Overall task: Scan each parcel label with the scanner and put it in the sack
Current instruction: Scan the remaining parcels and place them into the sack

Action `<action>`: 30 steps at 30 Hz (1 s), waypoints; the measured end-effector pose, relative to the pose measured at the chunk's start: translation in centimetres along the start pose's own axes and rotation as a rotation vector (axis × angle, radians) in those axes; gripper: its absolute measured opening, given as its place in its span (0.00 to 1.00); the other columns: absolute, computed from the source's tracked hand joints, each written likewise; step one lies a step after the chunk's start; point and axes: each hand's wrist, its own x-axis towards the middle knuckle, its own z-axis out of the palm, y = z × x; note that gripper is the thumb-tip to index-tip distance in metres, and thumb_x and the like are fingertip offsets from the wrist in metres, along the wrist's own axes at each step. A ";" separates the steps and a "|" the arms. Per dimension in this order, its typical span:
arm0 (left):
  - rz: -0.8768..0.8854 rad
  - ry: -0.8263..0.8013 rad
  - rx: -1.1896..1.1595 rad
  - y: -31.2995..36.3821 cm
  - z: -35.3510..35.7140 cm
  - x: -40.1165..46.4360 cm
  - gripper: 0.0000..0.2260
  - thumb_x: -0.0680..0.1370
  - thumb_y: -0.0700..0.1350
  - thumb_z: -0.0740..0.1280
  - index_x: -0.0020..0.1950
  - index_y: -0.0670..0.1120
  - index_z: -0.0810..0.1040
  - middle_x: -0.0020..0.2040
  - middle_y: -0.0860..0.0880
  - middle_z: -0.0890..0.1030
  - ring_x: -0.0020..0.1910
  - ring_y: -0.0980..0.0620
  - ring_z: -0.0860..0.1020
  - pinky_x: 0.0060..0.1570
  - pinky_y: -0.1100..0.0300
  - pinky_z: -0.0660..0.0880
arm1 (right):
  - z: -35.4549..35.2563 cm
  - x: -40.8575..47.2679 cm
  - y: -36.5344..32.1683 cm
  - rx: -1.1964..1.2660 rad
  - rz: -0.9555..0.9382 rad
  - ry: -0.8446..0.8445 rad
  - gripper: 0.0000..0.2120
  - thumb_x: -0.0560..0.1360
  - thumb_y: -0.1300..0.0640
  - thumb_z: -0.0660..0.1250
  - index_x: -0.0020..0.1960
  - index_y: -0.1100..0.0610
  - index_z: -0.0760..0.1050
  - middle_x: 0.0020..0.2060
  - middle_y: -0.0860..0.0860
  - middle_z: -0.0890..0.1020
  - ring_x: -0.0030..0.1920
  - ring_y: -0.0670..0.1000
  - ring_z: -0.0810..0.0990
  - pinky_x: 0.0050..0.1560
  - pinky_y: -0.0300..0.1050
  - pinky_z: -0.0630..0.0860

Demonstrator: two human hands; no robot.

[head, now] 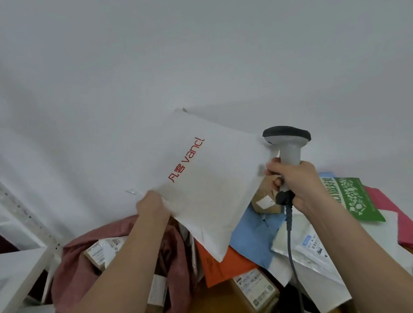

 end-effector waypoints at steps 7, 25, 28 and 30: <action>-0.040 -0.168 -0.327 3.1 -0.1 -2.3 0.13 0.80 0.40 0.61 0.64 0.39 0.75 0.58 0.42 0.80 0.55 0.43 0.80 0.50 0.53 0.78 | 2.1 -0.4 1.1 -0.036 -0.041 -0.152 0.15 0.68 0.70 0.75 0.51 0.64 0.75 0.44 0.56 0.85 0.24 0.46 0.69 0.30 0.42 0.72; -0.084 -0.375 -0.091 7.5 -0.7 -7.7 0.04 0.79 0.38 0.63 0.54 0.41 0.73 0.38 0.45 0.77 0.38 0.48 0.75 0.39 0.52 0.78 | 6.2 -3.2 0.5 -0.690 -0.317 -0.243 0.20 0.63 0.49 0.80 0.48 0.50 0.74 0.42 0.41 0.83 0.37 0.43 0.80 0.35 0.38 0.73; -0.067 -0.388 0.008 7.6 0.1 -8.6 0.07 0.78 0.41 0.66 0.55 0.44 0.76 0.35 0.49 0.79 0.37 0.51 0.69 0.41 0.57 0.76 | 6.8 -3.2 1.6 -0.831 -0.417 -0.183 0.24 0.62 0.47 0.81 0.49 0.52 0.72 0.42 0.42 0.79 0.41 0.44 0.79 0.34 0.39 0.71; -0.044 -0.397 0.051 7.8 0.7 -9.0 0.06 0.76 0.42 0.67 0.53 0.45 0.77 0.27 0.53 0.79 0.36 0.54 0.66 0.45 0.58 0.71 | 7.0 -2.7 2.4 -0.892 -0.447 -0.109 0.22 0.63 0.48 0.80 0.48 0.54 0.71 0.39 0.45 0.77 0.39 0.47 0.76 0.32 0.39 0.67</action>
